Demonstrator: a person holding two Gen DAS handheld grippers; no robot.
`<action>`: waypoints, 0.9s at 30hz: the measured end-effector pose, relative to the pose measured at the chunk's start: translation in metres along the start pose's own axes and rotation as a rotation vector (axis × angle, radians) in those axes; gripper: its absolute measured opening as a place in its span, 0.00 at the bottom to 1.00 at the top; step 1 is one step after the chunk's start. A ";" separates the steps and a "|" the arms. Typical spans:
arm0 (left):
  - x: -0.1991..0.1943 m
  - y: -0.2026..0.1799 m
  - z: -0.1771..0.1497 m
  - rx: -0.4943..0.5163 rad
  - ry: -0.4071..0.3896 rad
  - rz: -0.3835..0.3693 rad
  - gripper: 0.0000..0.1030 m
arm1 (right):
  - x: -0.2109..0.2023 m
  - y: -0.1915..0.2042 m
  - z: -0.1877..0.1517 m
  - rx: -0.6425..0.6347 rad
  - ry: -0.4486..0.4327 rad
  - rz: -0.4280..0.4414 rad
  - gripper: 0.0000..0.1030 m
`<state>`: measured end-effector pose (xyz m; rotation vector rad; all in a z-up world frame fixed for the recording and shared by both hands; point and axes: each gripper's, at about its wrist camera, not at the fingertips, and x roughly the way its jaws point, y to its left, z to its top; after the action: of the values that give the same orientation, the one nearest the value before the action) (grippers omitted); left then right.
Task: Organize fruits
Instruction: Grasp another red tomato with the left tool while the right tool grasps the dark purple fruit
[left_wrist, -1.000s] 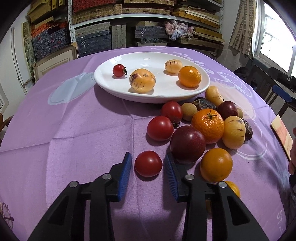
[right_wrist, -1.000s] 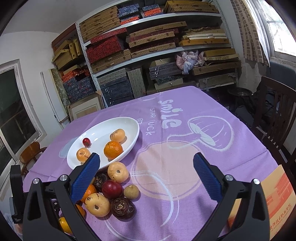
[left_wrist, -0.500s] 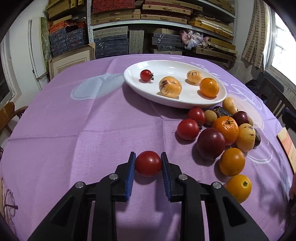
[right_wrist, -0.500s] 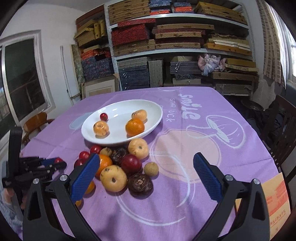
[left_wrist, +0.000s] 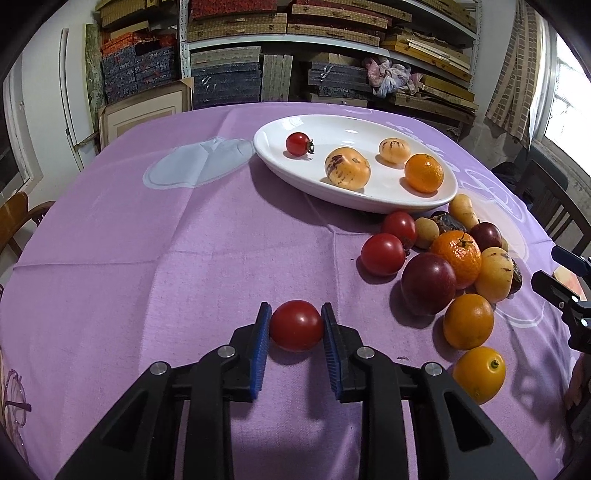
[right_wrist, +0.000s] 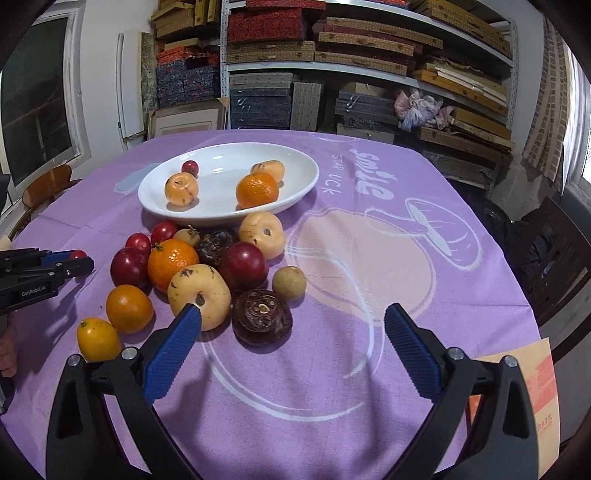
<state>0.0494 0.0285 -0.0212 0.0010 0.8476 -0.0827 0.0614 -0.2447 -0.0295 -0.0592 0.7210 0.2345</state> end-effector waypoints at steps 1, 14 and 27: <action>0.000 0.000 0.000 0.000 0.001 -0.001 0.27 | 0.003 -0.001 0.002 0.003 0.013 0.004 0.94; 0.002 0.003 0.000 -0.011 0.018 -0.007 0.27 | 0.033 0.008 0.010 -0.019 0.112 0.022 0.76; 0.002 0.002 -0.002 -0.011 0.022 -0.008 0.27 | 0.042 0.018 0.007 -0.044 0.175 0.129 0.54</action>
<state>0.0493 0.0307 -0.0238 -0.0119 0.8696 -0.0856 0.0917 -0.2185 -0.0515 -0.0754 0.8951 0.3722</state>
